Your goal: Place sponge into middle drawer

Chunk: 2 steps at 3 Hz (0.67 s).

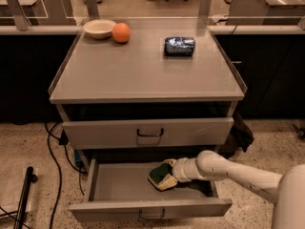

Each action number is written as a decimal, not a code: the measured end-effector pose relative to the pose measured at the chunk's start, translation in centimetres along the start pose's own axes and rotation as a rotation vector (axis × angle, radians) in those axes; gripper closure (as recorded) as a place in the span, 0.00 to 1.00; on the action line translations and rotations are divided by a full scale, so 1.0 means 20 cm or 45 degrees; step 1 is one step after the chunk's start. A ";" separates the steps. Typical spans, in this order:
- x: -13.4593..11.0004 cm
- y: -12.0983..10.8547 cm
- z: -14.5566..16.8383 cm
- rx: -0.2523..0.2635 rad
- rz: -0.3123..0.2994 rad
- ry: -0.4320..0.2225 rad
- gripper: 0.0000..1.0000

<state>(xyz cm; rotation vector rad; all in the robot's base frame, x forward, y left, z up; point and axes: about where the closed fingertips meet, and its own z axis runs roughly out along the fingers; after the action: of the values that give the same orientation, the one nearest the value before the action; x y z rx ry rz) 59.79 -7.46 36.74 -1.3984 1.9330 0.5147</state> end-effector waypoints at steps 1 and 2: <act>0.03 0.00 0.06 -0.026 -0.004 0.018 1.00; 0.06 0.01 0.09 -0.042 0.001 0.030 1.00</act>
Offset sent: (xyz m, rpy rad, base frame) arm 0.0037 0.0006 -0.0301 -0.0248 0.0446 0.0226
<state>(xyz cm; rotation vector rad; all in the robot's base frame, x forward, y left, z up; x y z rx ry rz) 59.99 -7.07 34.61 -1.4302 1.9521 0.5354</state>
